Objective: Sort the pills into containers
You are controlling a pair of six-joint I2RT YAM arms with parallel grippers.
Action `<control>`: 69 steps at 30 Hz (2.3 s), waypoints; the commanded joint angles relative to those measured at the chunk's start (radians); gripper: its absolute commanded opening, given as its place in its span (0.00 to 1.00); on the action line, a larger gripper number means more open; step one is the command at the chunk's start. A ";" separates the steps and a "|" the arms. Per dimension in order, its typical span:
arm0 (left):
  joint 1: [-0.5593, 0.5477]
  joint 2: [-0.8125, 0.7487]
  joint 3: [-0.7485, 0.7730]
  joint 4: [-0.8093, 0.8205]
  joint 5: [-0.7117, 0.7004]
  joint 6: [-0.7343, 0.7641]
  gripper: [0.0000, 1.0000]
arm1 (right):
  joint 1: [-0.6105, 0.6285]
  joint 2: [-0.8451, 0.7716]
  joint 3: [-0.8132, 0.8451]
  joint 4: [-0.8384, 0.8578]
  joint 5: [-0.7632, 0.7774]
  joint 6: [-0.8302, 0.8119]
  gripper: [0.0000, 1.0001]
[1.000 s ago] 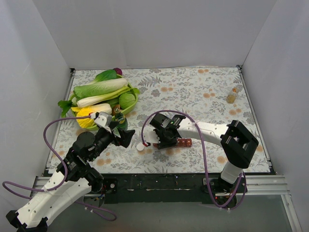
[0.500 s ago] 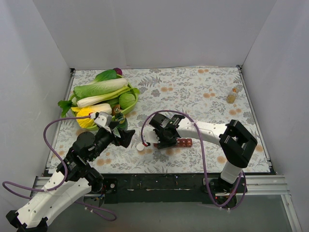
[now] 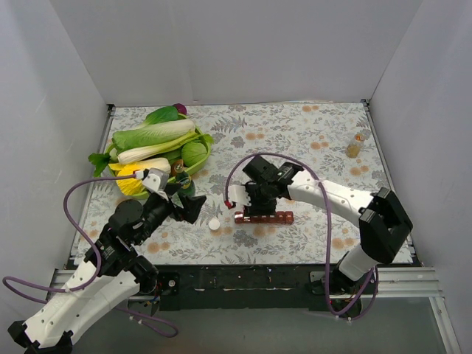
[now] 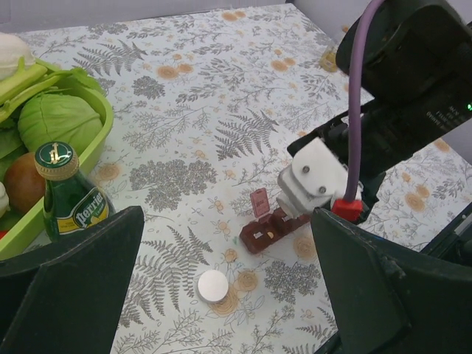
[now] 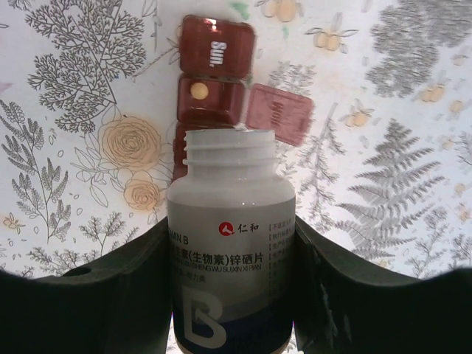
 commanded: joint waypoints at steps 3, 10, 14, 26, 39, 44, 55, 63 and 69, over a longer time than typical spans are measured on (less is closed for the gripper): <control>0.003 0.034 0.088 -0.002 0.002 -0.025 0.98 | -0.152 -0.162 0.172 -0.058 -0.307 0.009 0.05; 0.003 0.076 0.174 -0.004 -0.034 -0.060 0.98 | -0.360 -0.238 0.516 0.122 -0.530 0.148 0.04; 0.003 0.088 0.211 0.001 -0.049 -0.090 0.98 | -0.520 -0.313 0.515 0.501 -0.716 0.514 0.05; 0.003 0.099 0.210 0.032 -0.029 -0.143 0.98 | -0.770 -0.313 0.274 2.062 -0.961 2.126 0.07; 0.003 0.138 0.158 0.076 0.034 -0.104 0.98 | -0.734 -0.400 -0.055 2.105 -1.277 1.867 0.07; 0.003 0.114 0.121 0.077 0.041 -0.096 0.98 | -0.714 -0.445 -0.275 2.080 -1.354 1.738 0.07; 0.003 0.051 0.053 0.076 0.043 -0.097 0.98 | -0.680 -0.483 -0.306 0.673 -1.260 0.723 0.07; 0.003 0.036 0.030 0.079 0.043 -0.091 0.98 | -0.428 -0.471 -0.292 0.337 -0.873 0.126 0.07; 0.003 0.017 0.016 0.079 0.038 -0.088 0.98 | -0.365 -0.448 -0.346 0.311 -0.778 0.027 0.07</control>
